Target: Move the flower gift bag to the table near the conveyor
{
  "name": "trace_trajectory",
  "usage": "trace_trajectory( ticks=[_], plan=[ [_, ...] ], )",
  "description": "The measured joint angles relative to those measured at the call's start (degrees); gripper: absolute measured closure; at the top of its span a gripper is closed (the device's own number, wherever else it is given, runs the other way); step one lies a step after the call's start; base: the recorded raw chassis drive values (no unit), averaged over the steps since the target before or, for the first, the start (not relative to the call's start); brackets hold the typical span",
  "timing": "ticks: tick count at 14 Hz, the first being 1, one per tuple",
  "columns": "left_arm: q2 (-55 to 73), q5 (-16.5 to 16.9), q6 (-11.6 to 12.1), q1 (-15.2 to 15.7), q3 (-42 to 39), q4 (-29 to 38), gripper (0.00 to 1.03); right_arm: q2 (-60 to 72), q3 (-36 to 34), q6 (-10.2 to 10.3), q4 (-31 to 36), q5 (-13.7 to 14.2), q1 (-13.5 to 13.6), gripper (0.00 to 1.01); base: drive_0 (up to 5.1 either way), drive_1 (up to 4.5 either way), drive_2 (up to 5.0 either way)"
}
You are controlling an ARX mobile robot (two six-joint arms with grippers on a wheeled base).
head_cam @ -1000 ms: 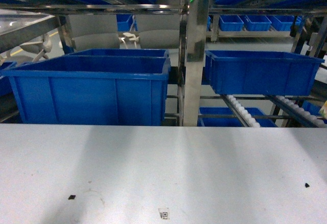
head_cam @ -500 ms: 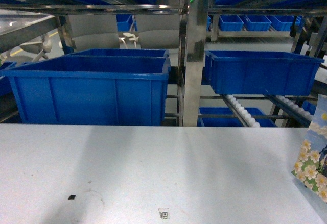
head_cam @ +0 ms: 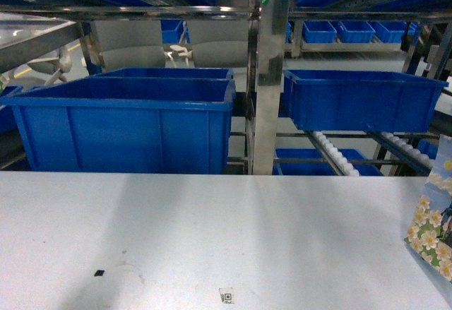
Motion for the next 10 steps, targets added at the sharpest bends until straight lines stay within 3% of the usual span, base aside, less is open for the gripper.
trace_trajectory(
  ticks=[2,5,8,10],
  plan=[
    [0.0,0.0,0.0,0.0,0.0,0.0,0.99,-0.8,-1.4,0.0,0.1,0.2,0.0,0.98,0.0,0.00,0.0],
    [0.0,0.0,0.0,0.0,0.0,0.0,0.99,-2.6,-1.0,0.8,-4.6,-0.4,0.0,0.44,0.0,0.00,0.0],
    [0.0,0.0,0.0,0.0,0.0,0.0,0.99,-12.5,-1.2,2.6,-6.3,1.3,0.5,0.02,0.0,0.00,0.0],
    [0.0,0.0,0.0,0.0,0.0,0.0,0.99,-18.2,-1.5,2.6,-7.5,3.6,0.9,0.03,0.0,0.00,0.0]
  ],
)
